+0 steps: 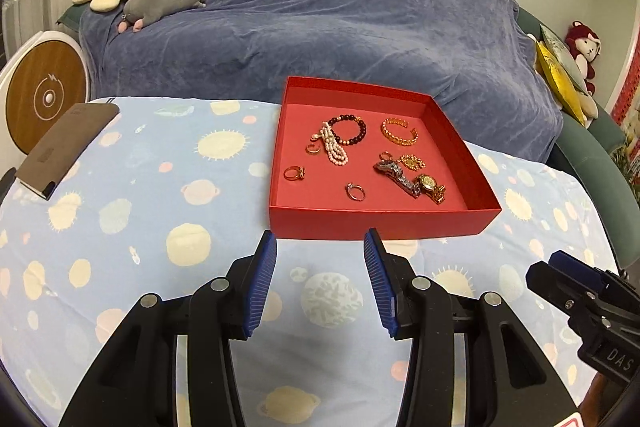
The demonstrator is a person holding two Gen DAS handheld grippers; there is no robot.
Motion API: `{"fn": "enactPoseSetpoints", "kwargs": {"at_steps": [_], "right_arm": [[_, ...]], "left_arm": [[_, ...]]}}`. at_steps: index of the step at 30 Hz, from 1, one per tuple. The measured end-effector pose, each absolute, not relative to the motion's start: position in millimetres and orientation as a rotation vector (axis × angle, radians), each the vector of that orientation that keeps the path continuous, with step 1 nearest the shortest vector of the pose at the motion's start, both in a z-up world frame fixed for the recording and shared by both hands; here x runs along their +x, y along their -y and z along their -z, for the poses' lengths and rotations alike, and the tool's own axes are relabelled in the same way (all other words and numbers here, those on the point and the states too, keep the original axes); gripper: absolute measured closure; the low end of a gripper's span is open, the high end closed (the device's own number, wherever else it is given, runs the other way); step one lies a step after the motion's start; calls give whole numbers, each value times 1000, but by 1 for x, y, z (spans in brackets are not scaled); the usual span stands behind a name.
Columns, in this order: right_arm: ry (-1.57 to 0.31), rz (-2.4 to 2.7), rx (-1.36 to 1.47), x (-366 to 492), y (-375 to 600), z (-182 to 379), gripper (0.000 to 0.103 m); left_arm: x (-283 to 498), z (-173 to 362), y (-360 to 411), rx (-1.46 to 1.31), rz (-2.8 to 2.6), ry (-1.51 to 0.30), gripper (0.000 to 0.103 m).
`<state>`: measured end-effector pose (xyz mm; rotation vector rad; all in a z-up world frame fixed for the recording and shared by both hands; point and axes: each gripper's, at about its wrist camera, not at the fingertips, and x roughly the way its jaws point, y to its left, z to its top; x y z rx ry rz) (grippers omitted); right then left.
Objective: Organize jewelry
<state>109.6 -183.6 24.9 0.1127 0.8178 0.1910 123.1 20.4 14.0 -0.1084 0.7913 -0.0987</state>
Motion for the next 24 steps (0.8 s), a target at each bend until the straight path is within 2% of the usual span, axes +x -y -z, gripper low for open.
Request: {"fn": "enactPoseSetpoints", "kwargs": {"at_steps": [10, 14, 24], "right_arm": [[-835, -178, 50, 114, 166, -9, 49], [-836, -173, 49, 114, 165, -5, 42], [-818, -165, 8, 107, 157, -2, 41]], "left_arm": [[125, 4, -15, -92, 100, -838, 60], [124, 7, -11, -83, 100, -848, 60], [120, 10, 0, -61, 103, -842, 60]]}}
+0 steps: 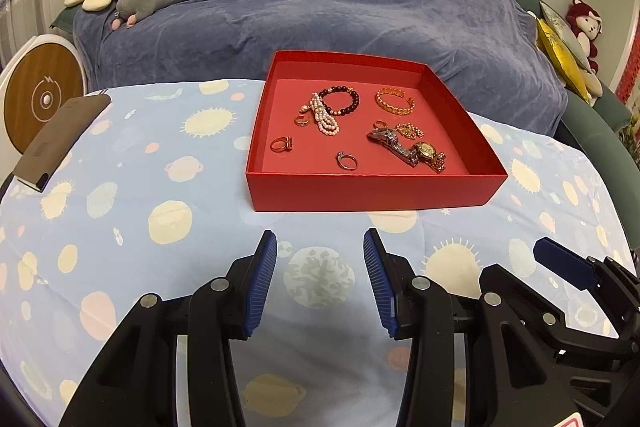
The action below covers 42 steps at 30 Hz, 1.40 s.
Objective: Organize jewelry
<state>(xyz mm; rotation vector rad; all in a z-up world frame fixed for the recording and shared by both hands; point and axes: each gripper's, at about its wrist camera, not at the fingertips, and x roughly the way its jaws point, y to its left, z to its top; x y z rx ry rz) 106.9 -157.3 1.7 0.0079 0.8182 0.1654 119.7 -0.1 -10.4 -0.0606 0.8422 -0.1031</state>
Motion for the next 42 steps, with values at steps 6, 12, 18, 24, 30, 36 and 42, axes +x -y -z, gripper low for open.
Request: {"fn": "enactPoseSetpoints", "kwargs": {"at_steps": [6, 12, 18, 24, 30, 36, 42], "right_arm": [[-820, -151, 18, 112, 159, 1, 39], [-822, -136, 24, 114, 162, 3, 34], [-814, -112, 26, 112, 163, 4, 22], [-800, -92, 33, 111, 166, 4, 13], [-788, -75, 40, 109, 167, 5, 10], [-781, -77, 20, 107, 164, 4, 9], [-775, -79, -4, 103, 163, 5, 7]], "left_arm": [[125, 15, -2, -74, 75, -863, 42], [124, 14, -6, -68, 31, -846, 21], [123, 13, -9, -62, -5, -835, 18], [121, 10, -9, -42, -8, -822, 18], [119, 9, -10, -38, -17, -819, 18], [116, 10, -12, -52, -36, -821, 18], [112, 10, -12, -45, -33, -823, 18]]}}
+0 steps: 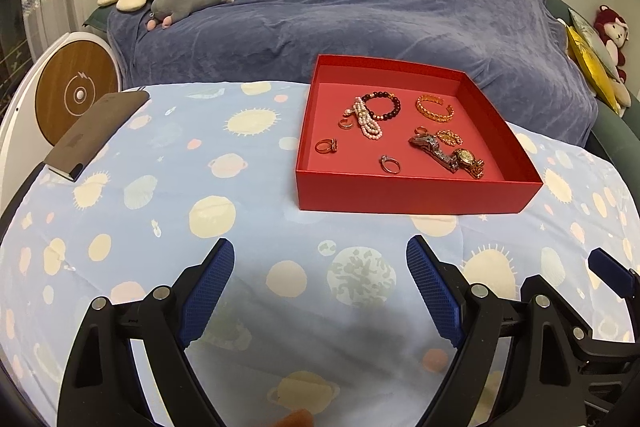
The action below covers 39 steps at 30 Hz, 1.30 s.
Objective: Organize jewelry
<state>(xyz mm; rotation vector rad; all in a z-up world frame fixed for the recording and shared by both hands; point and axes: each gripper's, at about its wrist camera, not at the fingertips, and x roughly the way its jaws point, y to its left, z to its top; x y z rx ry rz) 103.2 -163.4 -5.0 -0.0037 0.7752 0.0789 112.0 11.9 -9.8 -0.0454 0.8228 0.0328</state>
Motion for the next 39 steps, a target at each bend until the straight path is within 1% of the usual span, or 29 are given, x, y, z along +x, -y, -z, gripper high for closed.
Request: {"fn": "enactPoseSetpoints", "kwargs": {"at_steps": [16, 39], "right_arm": [[-775, -72, -20, 101, 164, 6, 6], [-775, -73, -23, 101, 165, 5, 6]], "left_arm": [[111, 14, -12, -38, -18, -850, 18], [109, 12, -10, 0, -51, -841, 18]]}}
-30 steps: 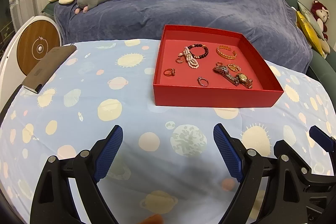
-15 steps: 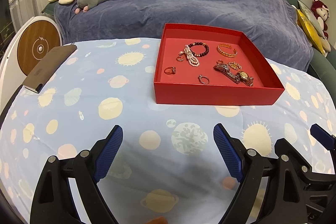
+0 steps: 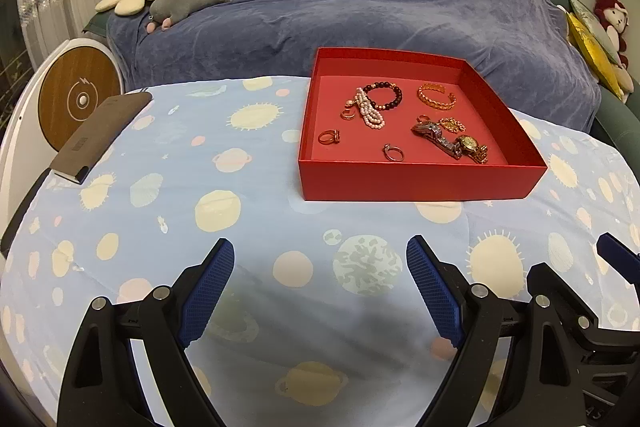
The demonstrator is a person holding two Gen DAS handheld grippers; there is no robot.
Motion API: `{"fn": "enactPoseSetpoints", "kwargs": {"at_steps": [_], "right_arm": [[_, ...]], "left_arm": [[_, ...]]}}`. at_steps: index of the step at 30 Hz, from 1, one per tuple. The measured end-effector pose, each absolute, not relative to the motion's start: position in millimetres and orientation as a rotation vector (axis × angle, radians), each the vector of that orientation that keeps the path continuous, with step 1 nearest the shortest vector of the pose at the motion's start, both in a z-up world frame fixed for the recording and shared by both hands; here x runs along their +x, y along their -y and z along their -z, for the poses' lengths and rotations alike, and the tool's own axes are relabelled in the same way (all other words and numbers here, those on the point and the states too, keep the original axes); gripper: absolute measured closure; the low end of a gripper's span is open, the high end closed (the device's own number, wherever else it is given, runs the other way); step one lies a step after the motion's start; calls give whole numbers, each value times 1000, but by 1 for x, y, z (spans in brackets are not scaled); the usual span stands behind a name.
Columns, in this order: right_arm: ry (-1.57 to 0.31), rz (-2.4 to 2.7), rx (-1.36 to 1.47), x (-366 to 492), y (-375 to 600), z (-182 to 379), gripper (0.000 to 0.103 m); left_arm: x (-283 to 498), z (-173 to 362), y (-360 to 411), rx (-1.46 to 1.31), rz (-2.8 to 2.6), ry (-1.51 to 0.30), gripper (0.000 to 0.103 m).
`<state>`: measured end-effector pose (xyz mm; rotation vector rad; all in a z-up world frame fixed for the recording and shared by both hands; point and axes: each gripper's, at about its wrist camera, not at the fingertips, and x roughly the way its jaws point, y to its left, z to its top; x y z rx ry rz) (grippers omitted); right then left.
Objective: Organize jewelry
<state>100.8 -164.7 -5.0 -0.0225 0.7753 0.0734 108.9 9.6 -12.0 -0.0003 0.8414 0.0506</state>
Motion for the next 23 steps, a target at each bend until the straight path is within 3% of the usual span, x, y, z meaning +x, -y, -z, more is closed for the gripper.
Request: {"fn": "enactPoseSetpoints", "kwargs": {"at_steps": [23], "right_arm": [[-777, -74, -37, 100, 162, 4, 6]], "left_arm": [[108, 13, -9, 17, -89, -837, 14]]}}
